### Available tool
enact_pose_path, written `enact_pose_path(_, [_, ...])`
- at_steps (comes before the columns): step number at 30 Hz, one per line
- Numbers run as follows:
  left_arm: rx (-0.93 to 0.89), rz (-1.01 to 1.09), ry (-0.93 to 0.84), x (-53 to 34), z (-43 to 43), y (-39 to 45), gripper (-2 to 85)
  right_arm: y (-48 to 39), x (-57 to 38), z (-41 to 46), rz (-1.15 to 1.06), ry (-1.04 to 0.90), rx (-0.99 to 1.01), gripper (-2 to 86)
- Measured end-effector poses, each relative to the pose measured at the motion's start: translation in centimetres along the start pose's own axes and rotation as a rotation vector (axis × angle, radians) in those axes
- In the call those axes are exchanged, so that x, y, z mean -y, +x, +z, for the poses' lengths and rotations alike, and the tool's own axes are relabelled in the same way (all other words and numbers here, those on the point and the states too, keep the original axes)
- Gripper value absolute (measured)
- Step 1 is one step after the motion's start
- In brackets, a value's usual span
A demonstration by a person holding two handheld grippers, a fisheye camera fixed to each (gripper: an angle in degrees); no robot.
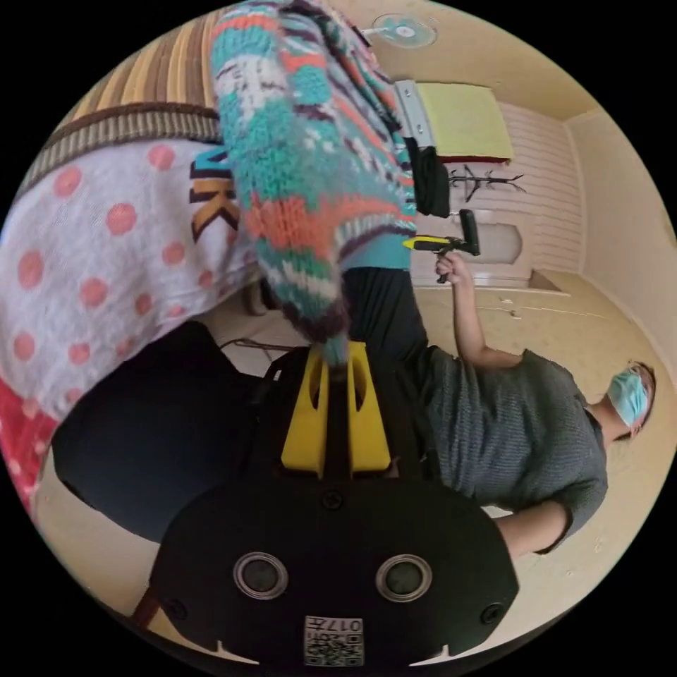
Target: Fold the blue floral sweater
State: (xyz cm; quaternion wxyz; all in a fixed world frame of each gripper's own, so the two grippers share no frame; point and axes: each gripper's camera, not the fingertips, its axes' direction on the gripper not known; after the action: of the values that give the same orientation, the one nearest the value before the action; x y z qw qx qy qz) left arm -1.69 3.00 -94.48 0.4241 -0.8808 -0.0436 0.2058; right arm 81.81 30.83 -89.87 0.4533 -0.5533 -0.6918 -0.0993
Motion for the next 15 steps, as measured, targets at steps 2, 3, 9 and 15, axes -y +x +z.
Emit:
enact_pose_path(2, [-0.116,0.081,0.128,-2.6,-3.2,2.1,4.2,2.4,-4.6,-5.7,-0.029,0.199,0.305,3.5])
enact_pose_path(3, [-0.155,0.134,0.212,-4.0,-5.3,3.7,4.1,3.3,-5.7,-7.1,-0.032,0.247,0.379,3.4])
enact_pose_path(9, [-0.252,0.422,0.396,-5.3,-12.5,14.4,4.1,8.7,-12.0,-16.7,-0.112,0.503,0.779,2.8])
enact_pose_path(15, [-0.253,0.522,0.394,-6.9,-13.0,21.9,4.1,11.7,-17.7,-20.6,-0.154,0.651,1.029,2.7])
